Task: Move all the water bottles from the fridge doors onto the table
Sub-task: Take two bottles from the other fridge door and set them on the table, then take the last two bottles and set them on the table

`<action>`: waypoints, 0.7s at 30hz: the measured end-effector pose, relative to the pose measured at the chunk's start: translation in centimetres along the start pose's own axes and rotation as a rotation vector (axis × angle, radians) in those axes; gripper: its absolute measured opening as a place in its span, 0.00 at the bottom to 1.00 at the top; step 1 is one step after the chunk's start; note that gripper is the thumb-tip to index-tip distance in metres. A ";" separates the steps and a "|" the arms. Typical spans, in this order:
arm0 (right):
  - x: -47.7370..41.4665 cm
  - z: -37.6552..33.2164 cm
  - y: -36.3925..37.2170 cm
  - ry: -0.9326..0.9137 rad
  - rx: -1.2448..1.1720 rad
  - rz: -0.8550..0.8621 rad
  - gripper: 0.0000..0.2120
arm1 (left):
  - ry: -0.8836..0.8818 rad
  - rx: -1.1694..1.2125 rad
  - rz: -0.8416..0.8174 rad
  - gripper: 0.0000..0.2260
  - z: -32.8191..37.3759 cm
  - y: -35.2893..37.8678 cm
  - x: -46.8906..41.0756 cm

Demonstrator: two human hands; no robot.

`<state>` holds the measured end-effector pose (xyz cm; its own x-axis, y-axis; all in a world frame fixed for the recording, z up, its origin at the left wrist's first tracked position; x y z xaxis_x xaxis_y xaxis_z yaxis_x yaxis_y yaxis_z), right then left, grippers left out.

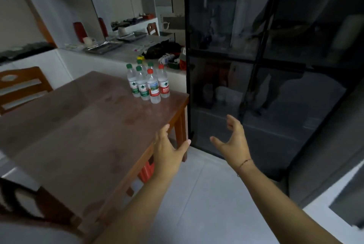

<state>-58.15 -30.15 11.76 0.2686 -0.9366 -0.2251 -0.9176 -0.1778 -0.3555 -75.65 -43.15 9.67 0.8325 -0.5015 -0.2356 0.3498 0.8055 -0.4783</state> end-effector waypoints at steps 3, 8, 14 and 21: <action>3.1 -1.4 -2.0 -0.046 -0.011 -0.007 0.36 | 0.030 0.005 0.026 0.34 1.1 -2.1 3.4; 8.4 -3.3 -6.2 -0.100 -0.060 0.018 0.35 | 0.087 0.013 0.026 0.33 3.7 -4.6 9.0; 15.6 -4.2 -12.9 -0.155 -0.051 0.064 0.34 | 0.164 0.034 0.018 0.33 7.2 -7.1 17.3; 21.6 -4.9 -22.8 -0.191 0.002 0.151 0.33 | 0.233 0.079 -0.059 0.33 13.3 -7.2 26.4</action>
<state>-32.90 -47.78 19.41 0.1792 -0.8784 -0.4430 -0.9511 -0.0395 -0.3062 -50.50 -57.98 18.20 0.6912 -0.6000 -0.4029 0.4348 0.7905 -0.4313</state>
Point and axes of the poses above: each hand's wrist, its own x-axis away from the middle knuckle, its own y-axis out of the palm, z = x × y, the point moved 9 cm from there along -x, towards the middle knuckle, and after that the axes turned 9 degrees about z, right-handed, at the moved point
